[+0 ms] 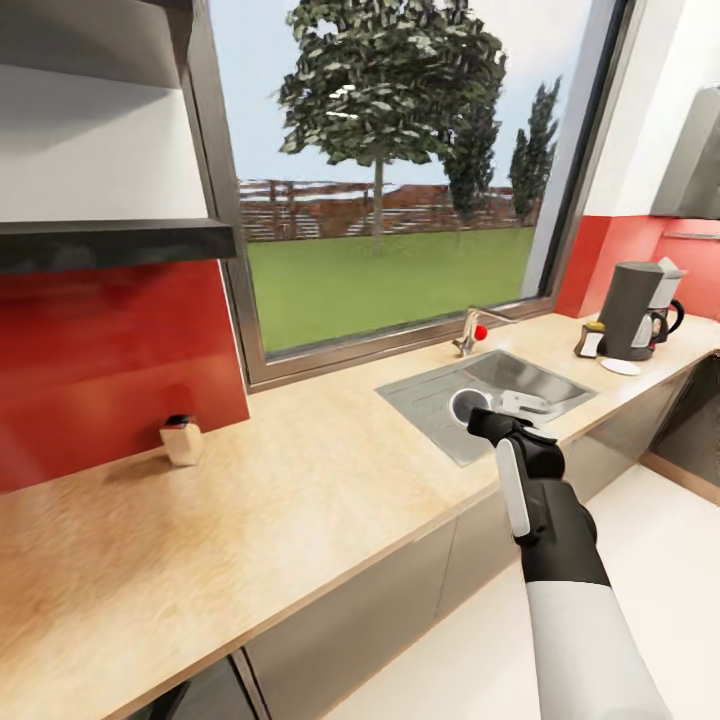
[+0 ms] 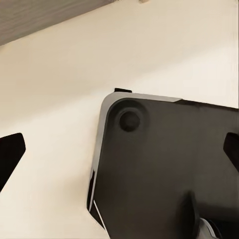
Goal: Set up a coffee station on the kitchen countertop: keep the coffee maker on the countertop, move the bottle of coffee from the kitchen shelf to the counter next to the coffee maker, place a paper coffee filter on top of the coffee maker, put the saucer next to the coffee maker with the coffee cup on the saucer, and place the electric kettle next to the coffee maker.
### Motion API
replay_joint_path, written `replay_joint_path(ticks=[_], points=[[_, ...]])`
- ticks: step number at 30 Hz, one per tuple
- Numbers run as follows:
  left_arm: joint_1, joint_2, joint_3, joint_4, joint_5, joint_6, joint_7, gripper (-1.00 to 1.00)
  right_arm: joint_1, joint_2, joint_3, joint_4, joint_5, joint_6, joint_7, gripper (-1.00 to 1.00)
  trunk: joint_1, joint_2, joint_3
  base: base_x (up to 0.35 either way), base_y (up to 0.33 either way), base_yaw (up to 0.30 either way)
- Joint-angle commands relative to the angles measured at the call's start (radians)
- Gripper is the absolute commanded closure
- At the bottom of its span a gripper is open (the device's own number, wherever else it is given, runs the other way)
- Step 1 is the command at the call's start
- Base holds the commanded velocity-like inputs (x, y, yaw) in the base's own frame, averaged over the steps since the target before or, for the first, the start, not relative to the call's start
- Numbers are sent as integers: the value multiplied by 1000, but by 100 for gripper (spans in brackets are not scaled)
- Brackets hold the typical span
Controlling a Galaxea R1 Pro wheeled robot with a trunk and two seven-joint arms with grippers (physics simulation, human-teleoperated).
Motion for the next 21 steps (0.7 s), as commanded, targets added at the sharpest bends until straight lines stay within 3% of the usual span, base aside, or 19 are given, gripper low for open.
replay_joint_path(ticks=[1, 21], points=[[0, 0, 5, -1, 10, 0, -10, -100, -1, 0, -1, -1, -7, 3, -7, 100, 1, -2, -2, 92, -285, -23], [0, 1, 6, 0, 10, 0, -10, -100, 0, -1, -1, -2, -8, 2, -7, 100, 1, -2, -2, 91, -286, -17]])
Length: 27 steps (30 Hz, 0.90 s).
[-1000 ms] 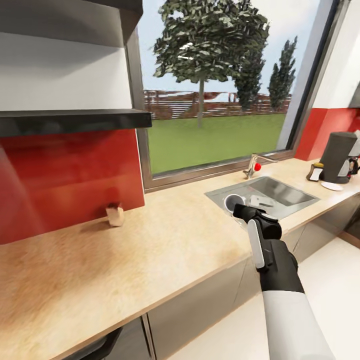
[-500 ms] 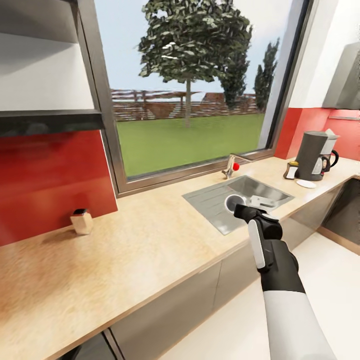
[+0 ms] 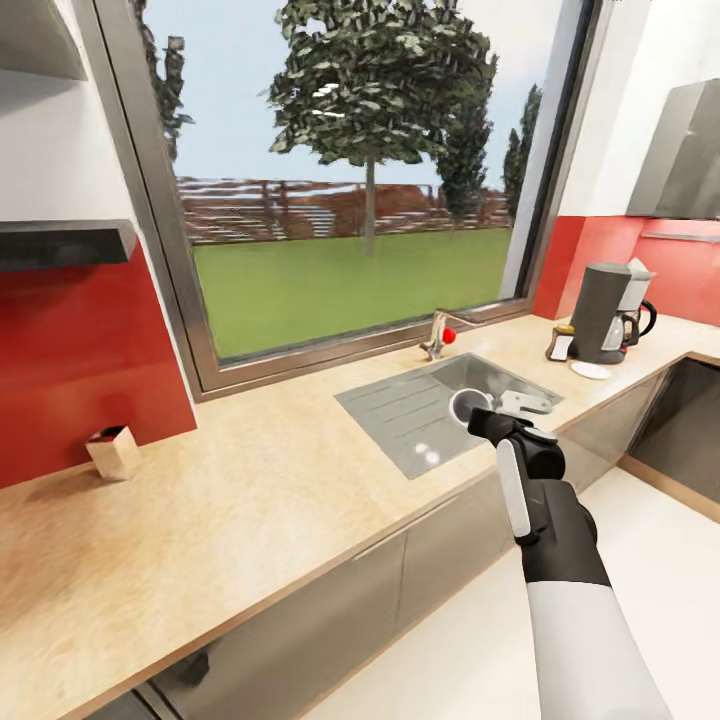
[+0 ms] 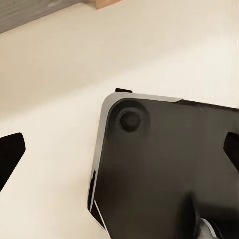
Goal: Set up a coffee station on the kitchen countertop: keep the coffee maker on the countertop, move the bottle of coffee from the kitchen shelf to the counter next to the coffee maker, place a paper coffee filter on top of the coffee maker, put the saucer next to the coffee maker with the coffee cup on the saucer, and place the electric kettle next to the coffee maker.
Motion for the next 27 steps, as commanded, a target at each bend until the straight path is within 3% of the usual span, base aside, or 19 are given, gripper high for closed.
replay_joint_path(ticks=[1, 15, 27], points=[[0, 0, 5, -1, 10, 0, -10, -100, -1, 1, -1, -1, -7, 3, -7, 100, 1, -2, -2, 92, -286, -234], [0, 0, 5, -1, 10, 0, -10, -100, -1, 1, -1, 0, -7, 3, -7, 100, 1, -2, -2, 110, -286, -280], [0, 0, 5, -1, 10, -1, -10, -100, -1, 1, -1, 3, -7, 3, -7, 100, 1, -2, -2, 151, -278, -27]])
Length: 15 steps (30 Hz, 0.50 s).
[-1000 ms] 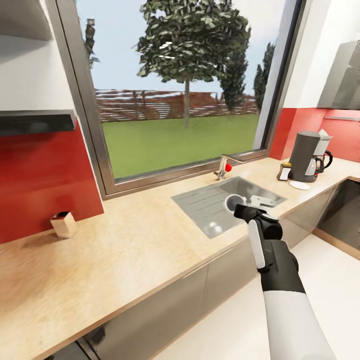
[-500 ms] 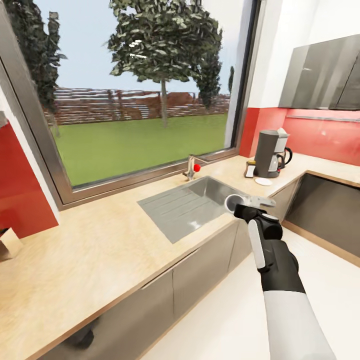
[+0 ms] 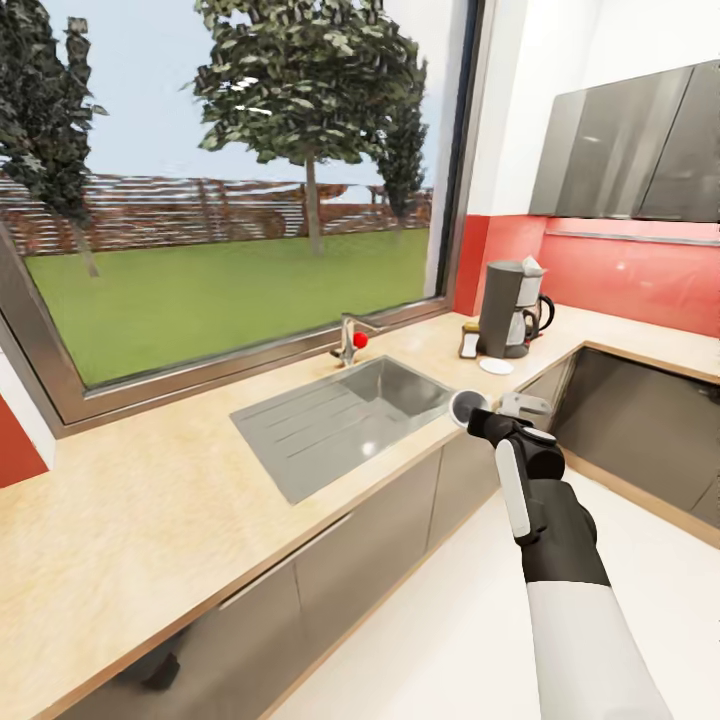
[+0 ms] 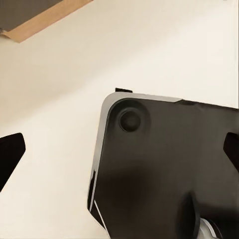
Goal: Set up a coffee station on the kitchen countertop: keep the coffee maker on the countertop, move the bottle of coffee from the kitchen shelf to the counter next to the coffee maker, place a paper coffee filter on top of the coffee maker, put the saucer next to the coffee maker with the coffee cup on the saucer, and place the electric kettle next to the coffee maker.
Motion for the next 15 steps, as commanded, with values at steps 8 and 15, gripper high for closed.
replay_joint_path(ticks=[8, 15], points=[[0, 0, 5, -1, 9, 0, -10, -100, -1, 0, -1, 1, -6, 3, -7, 100, 1, -2, -2, 152, -277, 0], [0, 0, 5, -1, 9, 0, -10, -100, -1, 0, -1, 1, -6, 3, -7, 100, 1, -2, -2, 161, -277, 0]])
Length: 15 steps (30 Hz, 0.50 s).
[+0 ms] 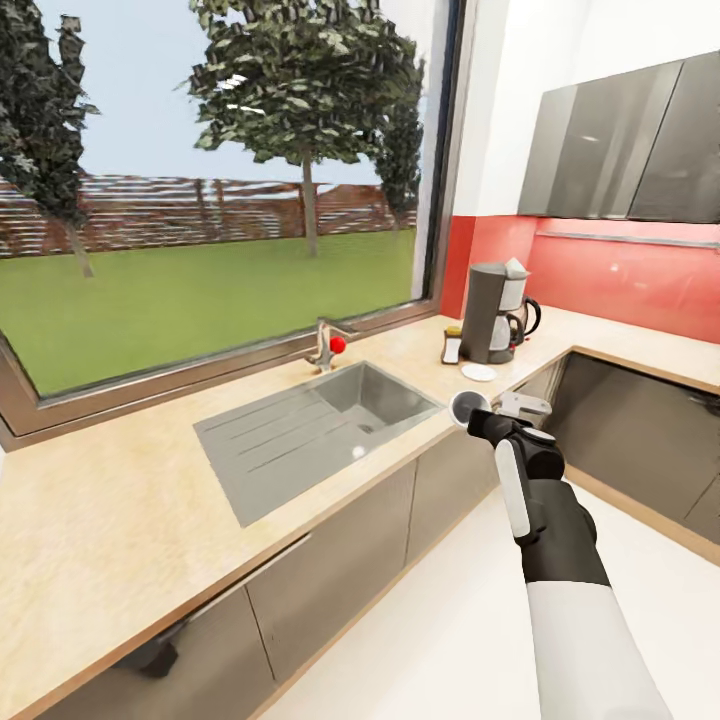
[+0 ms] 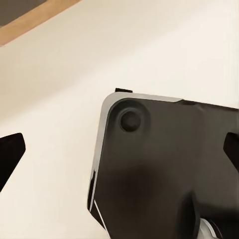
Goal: Set up a coffee station on the kitchen countertop: keep the coffee maker on the countertop, move the bottle of coffee from the kitchen shelf to the counter next to the coffee maker, place a paper coffee filter on top of the coffee maker, put the saucer next to the coffee maker with the coffee cup on the saucer, and place the electric kettle next to the coffee maker.
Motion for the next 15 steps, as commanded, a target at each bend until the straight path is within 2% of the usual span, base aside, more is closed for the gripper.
replay_joint_path(ticks=[1, 15], points=[[0, 0, 5, -1, 9, 0, -10, -100, -1, 0, -1, -1, -7, 3, -7, 100, 1, -2, -2, 185, -277, 0], [0, 2, 6, -1, 9, 0, -10, -100, -1, 0, -1, -1, -6, 3, -7, 100, 1, -2, -2, 212, -269, 0]])
